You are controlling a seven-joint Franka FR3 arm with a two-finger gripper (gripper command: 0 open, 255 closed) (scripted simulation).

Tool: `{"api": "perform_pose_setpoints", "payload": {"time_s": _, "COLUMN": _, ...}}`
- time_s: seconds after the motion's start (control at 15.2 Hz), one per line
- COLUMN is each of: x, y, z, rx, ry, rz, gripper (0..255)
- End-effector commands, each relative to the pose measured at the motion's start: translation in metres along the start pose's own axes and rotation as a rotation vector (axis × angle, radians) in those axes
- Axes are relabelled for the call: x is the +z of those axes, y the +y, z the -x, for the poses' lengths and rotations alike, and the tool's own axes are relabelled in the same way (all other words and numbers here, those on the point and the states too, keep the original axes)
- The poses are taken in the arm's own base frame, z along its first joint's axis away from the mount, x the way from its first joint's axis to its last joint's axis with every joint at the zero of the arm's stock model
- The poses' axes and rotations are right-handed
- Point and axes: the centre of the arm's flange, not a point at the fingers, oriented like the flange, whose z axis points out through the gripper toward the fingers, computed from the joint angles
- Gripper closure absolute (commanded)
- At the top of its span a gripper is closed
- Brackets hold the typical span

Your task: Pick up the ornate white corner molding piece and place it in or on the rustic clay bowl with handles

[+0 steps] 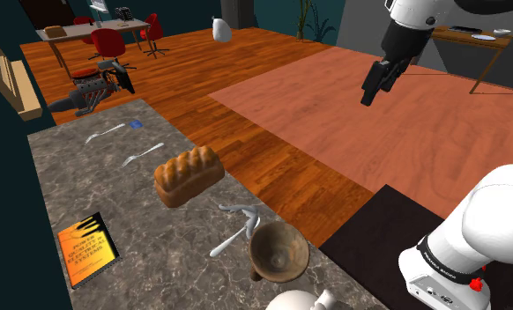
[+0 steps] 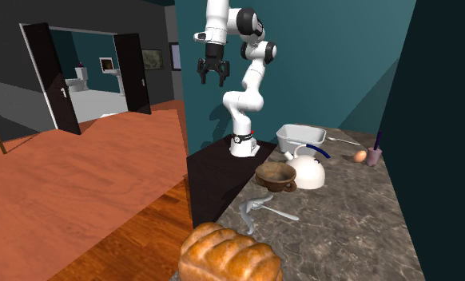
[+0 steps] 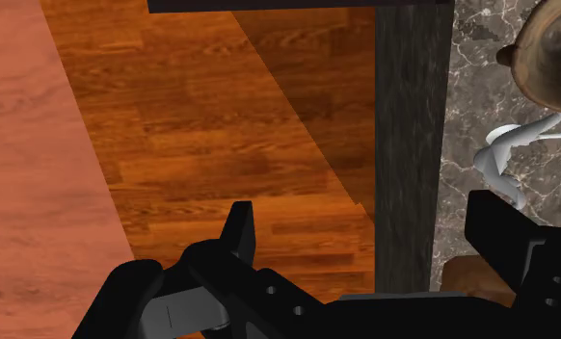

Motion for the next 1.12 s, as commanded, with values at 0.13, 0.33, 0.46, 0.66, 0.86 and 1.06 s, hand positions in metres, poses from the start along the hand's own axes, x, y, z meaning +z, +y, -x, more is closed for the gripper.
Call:
{"api": "perform_pose_setpoints", "payload": {"time_s": 0.13, "x": 0.02, "y": -0.013, "z": -0.012, "rx": 0.002, "ry": -0.015, "rz": -0.006, "gripper": 0}}
{"api": "perform_pose_setpoints", "payload": {"time_s": 0.33, "x": 0.051, "y": -0.033, "z": -0.029, "rx": 0.005, "ry": -0.038, "rz": -0.015, "gripper": 0}}
{"api": "perform_pose_setpoints", "payload": {"time_s": 0.46, "x": 0.071, "y": -0.047, "z": -0.04, "rx": 0.007, "ry": -0.053, "rz": -0.021, "gripper": 0}}
{"api": "perform_pose_setpoints", "payload": {"time_s": 0.66, "x": 0.102, "y": -0.067, "z": -0.057, "rx": 0.01, "ry": -0.076, "rz": -0.03, "gripper": 0}}
{"api": "perform_pose_setpoints", "payload": {"time_s": 0.86, "x": 0.133, "y": -0.087, "z": -0.072, "rx": 0.013, "ry": -0.099, "rz": -0.039, "gripper": 0}}
{"api": "perform_pose_setpoints", "payload": {"time_s": 1.06, "x": 0.164, "y": -0.108, "z": -0.087, "rx": 0.016, "ry": -0.122, "rz": -0.048, "gripper": 0}}
